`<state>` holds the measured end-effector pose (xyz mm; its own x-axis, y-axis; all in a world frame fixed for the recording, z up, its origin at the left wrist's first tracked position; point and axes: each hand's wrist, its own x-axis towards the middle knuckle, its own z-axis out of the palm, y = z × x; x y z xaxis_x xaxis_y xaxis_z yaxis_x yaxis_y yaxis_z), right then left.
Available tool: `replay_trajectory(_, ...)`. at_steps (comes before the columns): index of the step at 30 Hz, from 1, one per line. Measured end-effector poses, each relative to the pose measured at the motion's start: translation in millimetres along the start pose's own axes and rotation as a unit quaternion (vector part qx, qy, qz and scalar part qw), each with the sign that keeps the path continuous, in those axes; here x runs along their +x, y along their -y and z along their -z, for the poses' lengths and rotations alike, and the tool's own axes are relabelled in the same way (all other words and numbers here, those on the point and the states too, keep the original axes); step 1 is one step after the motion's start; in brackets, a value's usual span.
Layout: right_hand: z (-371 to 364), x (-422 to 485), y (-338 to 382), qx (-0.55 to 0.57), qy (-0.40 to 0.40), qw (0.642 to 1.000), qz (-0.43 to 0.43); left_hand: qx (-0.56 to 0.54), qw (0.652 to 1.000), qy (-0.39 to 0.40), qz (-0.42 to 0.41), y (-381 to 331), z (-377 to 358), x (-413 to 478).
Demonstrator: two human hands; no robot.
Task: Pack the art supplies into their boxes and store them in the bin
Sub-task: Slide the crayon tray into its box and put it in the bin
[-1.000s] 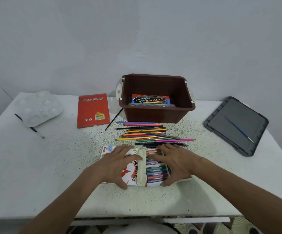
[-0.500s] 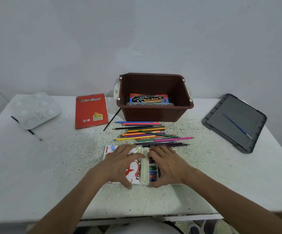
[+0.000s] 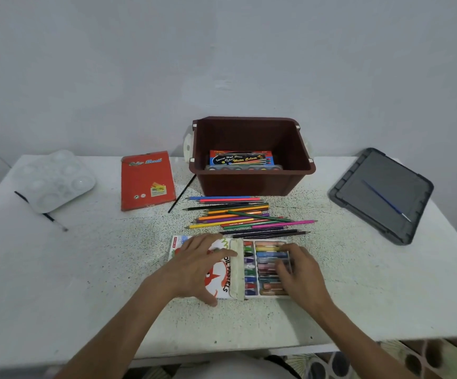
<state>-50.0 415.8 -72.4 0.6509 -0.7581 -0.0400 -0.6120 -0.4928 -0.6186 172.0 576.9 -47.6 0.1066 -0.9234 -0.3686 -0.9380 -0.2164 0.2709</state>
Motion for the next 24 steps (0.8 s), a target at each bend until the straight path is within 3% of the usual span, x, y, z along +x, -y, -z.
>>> replay_trajectory(4,-21,-9,17,0.016,-0.029,0.999,0.01,0.002,1.0,-0.007,-0.002,0,-2,1)
replay_trajectory(8,-36,-20,45,0.072,0.001,0.996,0.052,0.002,1.0,-0.009,-0.006,-5,-3,3)
replay_trajectory(18,-34,-22,66,0.242,0.022,0.97,-0.022,-0.001,1.0,-0.008,-0.004,-7,-3,-1)
replay_trajectory(24,-35,-22,73,0.28,0.053,0.958,-0.033,0.004,1.0,-0.011,-0.006,-6,-7,2)
